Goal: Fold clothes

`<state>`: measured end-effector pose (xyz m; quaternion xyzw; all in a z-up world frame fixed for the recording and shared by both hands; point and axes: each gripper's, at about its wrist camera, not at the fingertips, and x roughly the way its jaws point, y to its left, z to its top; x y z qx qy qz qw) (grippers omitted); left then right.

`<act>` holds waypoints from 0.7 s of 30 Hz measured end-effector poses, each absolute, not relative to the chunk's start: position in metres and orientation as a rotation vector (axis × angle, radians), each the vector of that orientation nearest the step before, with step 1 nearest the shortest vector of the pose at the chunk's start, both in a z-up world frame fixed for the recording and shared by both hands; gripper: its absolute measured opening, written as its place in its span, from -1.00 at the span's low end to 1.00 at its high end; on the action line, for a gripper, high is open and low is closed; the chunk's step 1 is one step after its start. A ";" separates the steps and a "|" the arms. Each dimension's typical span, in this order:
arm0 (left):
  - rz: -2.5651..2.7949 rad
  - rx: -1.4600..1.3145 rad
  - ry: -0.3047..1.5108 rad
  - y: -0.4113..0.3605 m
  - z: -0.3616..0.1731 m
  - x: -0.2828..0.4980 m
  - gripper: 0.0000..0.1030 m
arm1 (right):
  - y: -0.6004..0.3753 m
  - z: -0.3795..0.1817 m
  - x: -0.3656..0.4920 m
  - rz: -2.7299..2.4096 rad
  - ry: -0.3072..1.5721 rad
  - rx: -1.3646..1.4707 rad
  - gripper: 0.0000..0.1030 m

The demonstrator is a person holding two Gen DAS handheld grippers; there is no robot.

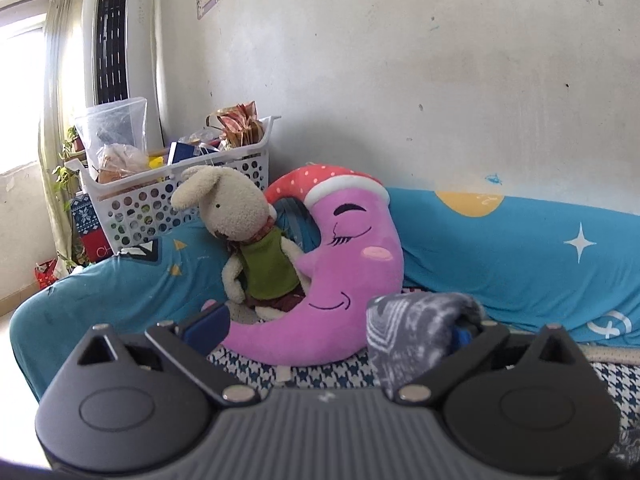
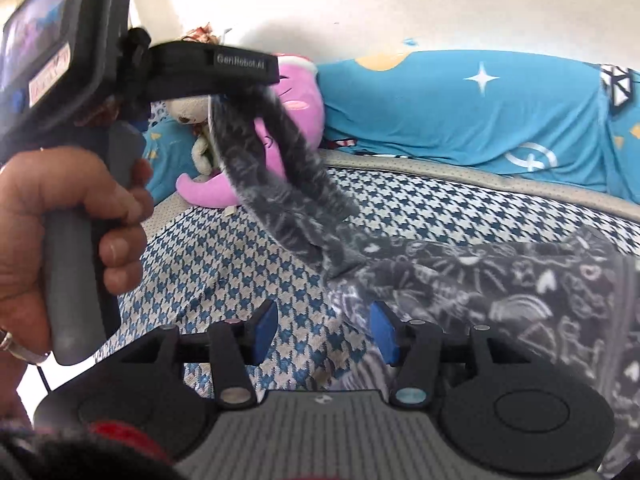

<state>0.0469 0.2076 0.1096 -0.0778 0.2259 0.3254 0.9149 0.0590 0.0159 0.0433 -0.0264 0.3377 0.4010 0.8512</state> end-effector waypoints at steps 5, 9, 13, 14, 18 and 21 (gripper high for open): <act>0.651 -0.195 0.497 0.208 0.108 0.047 1.00 | 0.008 0.043 0.066 0.812 0.721 -0.032 0.00; 0.683 -0.270 0.571 0.223 0.093 0.052 1.00 | 0.006 0.041 0.066 0.807 0.723 -0.041 0.00; 0.757 -0.246 0.585 0.233 0.090 0.048 1.00 | 0.006 0.038 0.067 0.803 0.716 -0.056 0.00; 0.771 -0.240 0.575 0.234 0.091 0.046 1.00 | 0.005 0.040 0.063 0.803 0.713 -0.053 0.00; 0.798 -0.216 0.548 0.232 0.097 0.043 1.00 | 0.004 0.040 0.063 0.806 0.715 -0.028 0.00; 0.771 -0.197 0.544 0.221 0.099 0.048 1.00 | -0.007 0.044 0.063 0.783 0.706 -0.014 0.00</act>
